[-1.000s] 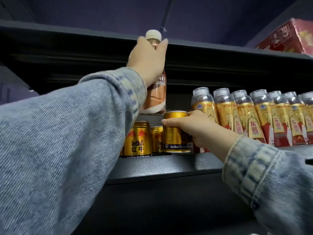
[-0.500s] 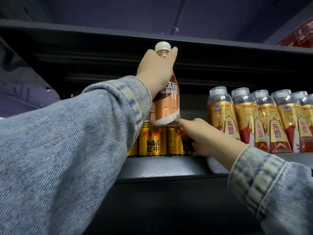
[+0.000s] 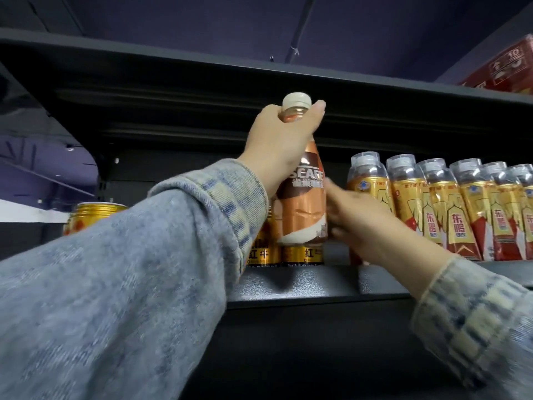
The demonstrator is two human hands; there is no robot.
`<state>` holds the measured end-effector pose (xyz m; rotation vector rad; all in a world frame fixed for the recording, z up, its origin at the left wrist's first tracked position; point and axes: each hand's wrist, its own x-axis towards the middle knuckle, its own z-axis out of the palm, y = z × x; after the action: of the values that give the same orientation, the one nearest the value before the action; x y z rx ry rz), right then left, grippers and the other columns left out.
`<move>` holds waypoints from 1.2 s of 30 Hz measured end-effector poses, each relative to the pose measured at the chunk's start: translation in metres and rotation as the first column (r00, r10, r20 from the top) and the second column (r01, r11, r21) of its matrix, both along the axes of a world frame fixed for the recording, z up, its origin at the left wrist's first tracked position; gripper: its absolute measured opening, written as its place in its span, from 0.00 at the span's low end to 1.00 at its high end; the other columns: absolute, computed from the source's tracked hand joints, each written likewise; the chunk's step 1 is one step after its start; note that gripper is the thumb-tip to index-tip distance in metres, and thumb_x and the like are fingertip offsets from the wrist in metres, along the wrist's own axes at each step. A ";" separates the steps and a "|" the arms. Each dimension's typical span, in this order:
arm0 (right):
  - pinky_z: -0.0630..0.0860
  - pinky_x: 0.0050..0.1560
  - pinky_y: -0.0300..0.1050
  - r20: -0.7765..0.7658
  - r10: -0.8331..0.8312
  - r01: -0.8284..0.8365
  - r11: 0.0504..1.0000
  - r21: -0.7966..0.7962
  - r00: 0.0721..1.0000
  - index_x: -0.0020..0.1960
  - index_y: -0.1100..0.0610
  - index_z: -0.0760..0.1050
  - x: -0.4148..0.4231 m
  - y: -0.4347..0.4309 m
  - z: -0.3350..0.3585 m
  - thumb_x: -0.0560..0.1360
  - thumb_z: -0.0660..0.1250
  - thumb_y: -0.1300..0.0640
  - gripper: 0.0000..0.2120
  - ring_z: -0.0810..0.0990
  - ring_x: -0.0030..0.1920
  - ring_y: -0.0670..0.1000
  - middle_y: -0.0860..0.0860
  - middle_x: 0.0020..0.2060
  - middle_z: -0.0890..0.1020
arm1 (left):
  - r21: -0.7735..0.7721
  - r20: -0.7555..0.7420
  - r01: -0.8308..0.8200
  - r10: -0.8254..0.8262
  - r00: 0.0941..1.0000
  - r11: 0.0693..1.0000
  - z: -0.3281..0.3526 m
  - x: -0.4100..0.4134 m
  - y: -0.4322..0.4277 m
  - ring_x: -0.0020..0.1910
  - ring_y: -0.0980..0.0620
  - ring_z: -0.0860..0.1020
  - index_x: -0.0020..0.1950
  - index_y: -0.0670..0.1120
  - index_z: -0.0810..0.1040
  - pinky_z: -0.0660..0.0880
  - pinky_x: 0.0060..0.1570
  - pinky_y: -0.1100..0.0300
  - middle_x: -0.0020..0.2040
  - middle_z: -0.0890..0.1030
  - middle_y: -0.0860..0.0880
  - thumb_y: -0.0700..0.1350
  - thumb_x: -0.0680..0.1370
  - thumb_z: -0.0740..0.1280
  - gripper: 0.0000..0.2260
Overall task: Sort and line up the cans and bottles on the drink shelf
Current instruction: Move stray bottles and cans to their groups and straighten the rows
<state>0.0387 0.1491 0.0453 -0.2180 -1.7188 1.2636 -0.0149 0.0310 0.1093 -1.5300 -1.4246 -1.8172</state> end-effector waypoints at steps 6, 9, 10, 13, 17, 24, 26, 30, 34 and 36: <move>0.79 0.42 0.46 -0.071 0.380 -0.363 0.914 0.179 0.922 0.54 0.48 0.79 0.042 -0.032 0.002 0.69 0.59 0.36 0.22 0.86 0.44 0.48 0.49 0.43 0.87 | 0.000 0.031 0.091 -0.091 0.995 0.996 -0.034 0.020 -0.007 0.43 0.49 0.83 0.47 0.48 0.77 0.79 0.50 0.49 0.43 0.83 0.48 0.59 0.68 0.73 0.17; 0.82 0.35 0.44 0.077 0.447 -0.453 0.867 0.206 0.891 0.53 0.44 0.77 0.048 -0.051 -0.005 0.62 0.63 0.33 0.24 0.86 0.45 0.49 0.49 0.45 0.87 | -0.082 0.087 0.141 -0.133 0.987 0.987 -0.043 0.017 -0.014 0.45 0.47 0.83 0.48 0.50 0.76 0.79 0.52 0.48 0.46 0.84 0.47 0.60 0.66 0.74 0.19; 0.82 0.35 0.43 0.133 0.426 -0.446 0.862 0.242 0.895 0.52 0.44 0.78 0.050 -0.052 -0.008 0.60 0.66 0.33 0.24 0.85 0.46 0.50 0.48 0.46 0.86 | -0.085 0.098 0.150 -0.142 0.985 0.985 -0.044 0.015 -0.015 0.45 0.48 0.83 0.49 0.50 0.76 0.79 0.52 0.48 0.46 0.84 0.48 0.59 0.66 0.74 0.19; 0.81 0.38 0.40 0.180 0.355 -0.395 0.867 0.305 0.917 0.53 0.48 0.79 0.058 -0.053 -0.016 0.62 0.73 0.46 0.20 0.85 0.49 0.50 0.50 0.48 0.86 | -0.088 0.069 0.171 -0.166 0.984 0.981 -0.049 0.012 -0.014 0.44 0.49 0.83 0.49 0.50 0.76 0.79 0.51 0.47 0.44 0.83 0.48 0.59 0.65 0.75 0.19; 0.81 0.38 0.39 0.069 0.225 -0.235 0.936 0.262 0.972 0.57 0.51 0.74 0.069 -0.045 -0.029 0.63 0.70 0.54 0.23 0.85 0.47 0.48 0.49 0.46 0.86 | -0.157 0.023 0.251 -0.251 0.968 0.955 -0.060 0.019 -0.007 0.47 0.50 0.82 0.56 0.51 0.74 0.80 0.50 0.51 0.49 0.83 0.49 0.59 0.69 0.72 0.21; 0.78 0.48 0.50 -0.068 -0.010 0.018 0.992 0.121 0.998 0.55 0.61 0.77 0.102 -0.014 -0.052 0.64 0.74 0.50 0.24 0.84 0.50 0.55 0.56 0.48 0.85 | -0.314 -0.059 0.281 -0.314 0.948 0.907 -0.088 0.041 0.015 0.50 0.58 0.77 0.59 0.56 0.66 0.71 0.42 0.68 0.51 0.77 0.57 0.65 0.74 0.59 0.19; 0.78 0.46 0.48 -0.093 -0.044 0.052 0.995 0.081 0.995 0.54 0.61 0.77 0.122 -0.001 -0.054 0.64 0.69 0.51 0.22 0.84 0.49 0.53 0.56 0.48 0.85 | -0.435 -0.070 0.279 -0.341 0.937 0.856 -0.102 0.057 0.030 0.43 0.65 0.73 0.56 0.59 0.61 0.68 0.37 0.70 0.46 0.74 0.62 0.66 0.74 0.58 0.17; 0.81 0.42 0.46 -0.106 -0.108 0.110 0.994 0.014 0.989 0.53 0.60 0.78 0.179 0.038 -0.059 0.73 0.66 0.56 0.11 0.85 0.45 0.53 0.56 0.44 0.86 | -0.579 -0.021 0.353 -0.446 0.895 0.735 -0.132 0.102 0.077 0.52 0.64 0.74 0.66 0.56 0.65 0.69 0.48 0.70 0.58 0.75 0.61 0.62 0.72 0.65 0.25; 0.80 0.42 0.46 -0.075 -0.212 0.214 0.977 0.015 0.974 0.50 0.61 0.78 0.248 0.091 -0.068 0.74 0.66 0.56 0.09 0.85 0.42 0.52 0.55 0.40 0.84 | -0.600 0.069 0.449 -0.516 0.854 0.663 -0.164 0.164 0.140 0.48 0.66 0.76 0.56 0.59 0.72 0.72 0.47 0.71 0.50 0.79 0.62 0.57 0.69 0.73 0.18; 0.80 0.42 0.45 -0.031 -0.235 0.235 0.972 0.020 0.972 0.50 0.61 0.78 0.283 0.118 -0.073 0.75 0.66 0.57 0.09 0.84 0.41 0.51 0.54 0.39 0.84 | -0.559 0.122 0.507 -0.540 0.833 0.656 -0.177 0.199 0.175 0.49 0.63 0.80 0.56 0.56 0.76 0.76 0.53 0.63 0.50 0.82 0.58 0.56 0.67 0.75 0.19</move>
<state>0.3216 0.2674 -0.0279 -0.3764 -1.6296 1.0665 0.1837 0.2057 -0.0681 -2.5084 -1.7304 -1.6697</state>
